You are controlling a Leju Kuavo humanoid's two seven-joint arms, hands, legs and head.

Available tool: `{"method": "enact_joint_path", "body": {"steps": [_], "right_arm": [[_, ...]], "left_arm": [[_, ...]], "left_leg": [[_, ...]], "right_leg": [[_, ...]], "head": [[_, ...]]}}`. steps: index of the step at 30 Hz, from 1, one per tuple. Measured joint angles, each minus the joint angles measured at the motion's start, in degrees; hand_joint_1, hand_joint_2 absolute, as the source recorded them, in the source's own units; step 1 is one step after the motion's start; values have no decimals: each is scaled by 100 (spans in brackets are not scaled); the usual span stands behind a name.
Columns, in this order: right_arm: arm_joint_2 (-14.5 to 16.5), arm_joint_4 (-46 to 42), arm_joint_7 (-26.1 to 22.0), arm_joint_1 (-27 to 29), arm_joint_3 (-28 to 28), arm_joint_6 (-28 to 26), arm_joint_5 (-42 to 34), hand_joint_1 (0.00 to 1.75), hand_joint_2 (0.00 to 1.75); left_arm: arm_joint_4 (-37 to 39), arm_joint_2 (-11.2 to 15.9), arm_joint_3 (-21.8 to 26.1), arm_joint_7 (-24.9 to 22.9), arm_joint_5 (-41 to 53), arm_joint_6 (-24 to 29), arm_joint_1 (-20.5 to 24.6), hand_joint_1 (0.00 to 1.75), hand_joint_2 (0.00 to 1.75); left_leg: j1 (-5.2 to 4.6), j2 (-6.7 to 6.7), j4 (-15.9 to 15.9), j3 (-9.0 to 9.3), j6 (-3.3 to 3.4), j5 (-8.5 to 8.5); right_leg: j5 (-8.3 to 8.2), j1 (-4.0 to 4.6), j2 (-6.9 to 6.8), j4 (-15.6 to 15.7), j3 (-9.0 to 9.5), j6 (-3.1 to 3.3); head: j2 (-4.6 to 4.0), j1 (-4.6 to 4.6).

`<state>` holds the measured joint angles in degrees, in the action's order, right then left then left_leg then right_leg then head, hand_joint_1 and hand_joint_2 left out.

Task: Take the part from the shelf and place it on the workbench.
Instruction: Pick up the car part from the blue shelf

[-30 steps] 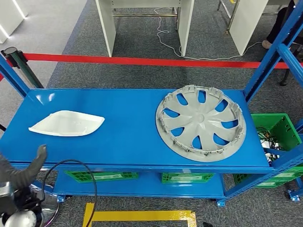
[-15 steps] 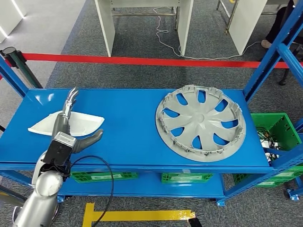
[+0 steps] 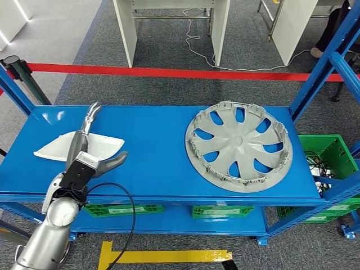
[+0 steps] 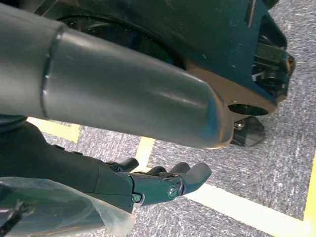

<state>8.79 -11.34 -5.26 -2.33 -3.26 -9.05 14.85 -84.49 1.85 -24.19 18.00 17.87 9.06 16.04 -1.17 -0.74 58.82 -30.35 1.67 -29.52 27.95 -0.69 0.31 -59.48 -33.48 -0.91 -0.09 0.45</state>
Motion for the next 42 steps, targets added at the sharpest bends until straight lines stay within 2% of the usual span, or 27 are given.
{"method": "enact_joint_path", "body": {"steps": [3,7,11,15,23,27,38,42], "right_arm": [[0,2,91,-7,44,25,79,0,0],[0,2,137,-32,106,34,143,0,0],[0,3,194,-54,125,68,169,0,0],[-4,8,249,-49,130,114,203,0,0],[-9,8,397,-52,131,193,288,0,0],[-18,9,457,-50,130,203,296,0,0],[-45,13,476,-48,130,225,321,0,0],[-69,15,480,-49,130,291,332,0,0]], "left_arm": [[166,7,-53,-109,78,-186,199,0,175],[548,16,-162,-276,362,-356,504,0,0],[994,60,-266,-561,770,-468,714,0,0],[1453,134,-318,-580,1271,-358,778,0,175],[2171,195,-373,-854,2439,0,915,0,175],[2412,198,-394,-884,2586,65,921,0,0],[2597,208,-387,-860,2540,136,854,0,0],[2646,213,-375,-860,2607,185,849,0,175]], "left_leg": [[0,0,0,0,0,0],[0,0,0,1,1,1],[0,2,0,1,1,1],[0,6,0,0,1,1],[0,6,0,0,1,1],[-1,6,0,0,1,1],[-1,5,0,-2,1,1],[-1,5,0,-1,2,1]], "right_leg": [[-1,0,0,0,1,-1],[-3,0,2,0,1,-4],[-4,-1,7,0,1,-5],[-4,0,11,0,-1,-5],[-4,0,11,0,0,-5],[-4,-1,12,1,0,-6],[-4,-1,11,2,0,-6],[-5,-1,11,2,1,-6]], "head": [[0,0],[0,0],[0,0],[0,0],[0,0],[0,0],[0,0],[0,1]]}}
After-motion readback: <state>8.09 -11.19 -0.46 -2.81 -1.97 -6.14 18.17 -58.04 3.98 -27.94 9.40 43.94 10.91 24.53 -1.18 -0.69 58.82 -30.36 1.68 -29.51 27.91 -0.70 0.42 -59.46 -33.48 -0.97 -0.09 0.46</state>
